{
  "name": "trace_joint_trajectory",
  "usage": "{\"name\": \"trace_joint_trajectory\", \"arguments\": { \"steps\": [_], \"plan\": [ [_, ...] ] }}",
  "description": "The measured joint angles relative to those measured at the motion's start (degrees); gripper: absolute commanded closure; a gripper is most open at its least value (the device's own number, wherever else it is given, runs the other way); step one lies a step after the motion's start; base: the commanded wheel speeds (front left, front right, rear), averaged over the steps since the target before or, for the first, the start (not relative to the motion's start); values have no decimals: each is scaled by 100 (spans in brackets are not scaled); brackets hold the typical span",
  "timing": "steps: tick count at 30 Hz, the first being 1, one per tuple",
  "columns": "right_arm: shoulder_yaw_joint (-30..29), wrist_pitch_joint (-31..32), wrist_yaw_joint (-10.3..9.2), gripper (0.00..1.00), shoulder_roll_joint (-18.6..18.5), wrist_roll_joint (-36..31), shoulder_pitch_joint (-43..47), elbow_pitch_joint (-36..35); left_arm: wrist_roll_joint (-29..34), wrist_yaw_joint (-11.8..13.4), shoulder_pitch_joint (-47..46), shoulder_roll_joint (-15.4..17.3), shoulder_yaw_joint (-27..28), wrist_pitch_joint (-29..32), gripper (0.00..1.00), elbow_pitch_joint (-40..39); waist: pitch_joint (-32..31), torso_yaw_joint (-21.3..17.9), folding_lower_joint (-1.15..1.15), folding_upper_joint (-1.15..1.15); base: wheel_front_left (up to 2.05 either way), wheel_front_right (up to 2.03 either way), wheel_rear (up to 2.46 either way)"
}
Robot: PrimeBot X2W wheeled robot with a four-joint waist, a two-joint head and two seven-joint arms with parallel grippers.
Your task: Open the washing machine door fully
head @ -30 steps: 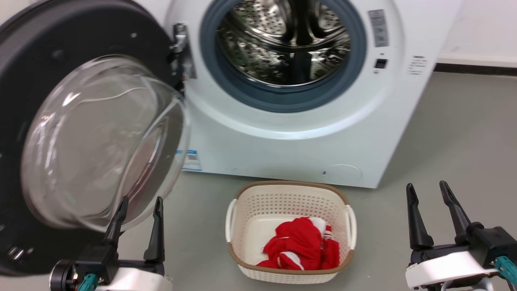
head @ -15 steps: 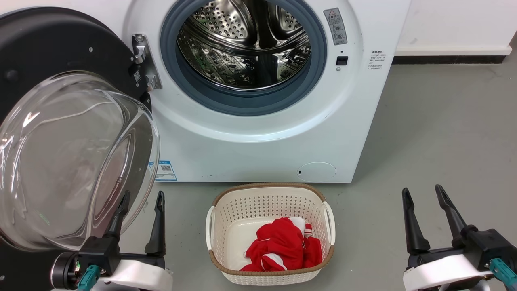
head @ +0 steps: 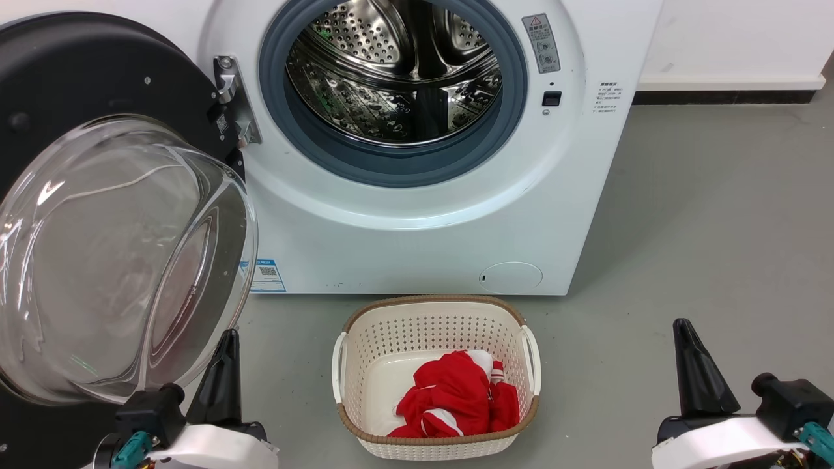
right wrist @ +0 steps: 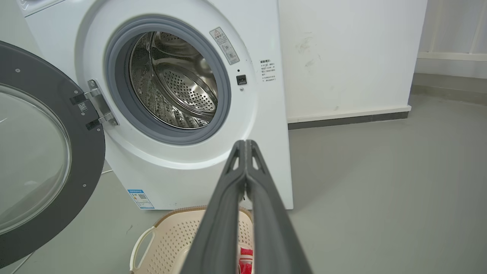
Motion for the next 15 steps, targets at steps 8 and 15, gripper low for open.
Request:
{"name": "trace_joint_trajectory", "arguments": {
  "steps": [8, 15],
  "plan": [
    [-10, 189, 0, 100, -18, 921, -52, 93, -899, -1, -39, -15, 13, 193, 100, 40, 6, -4, 0, 0, 0, 0, 0],
    [-30, 356, 0, 100, -35, 1661, -118, 153, -1612, -2, -73, -36, 42, 352, 100, 87, 10, -7, 0, 0, 0, 0, 0]
  ]
}}
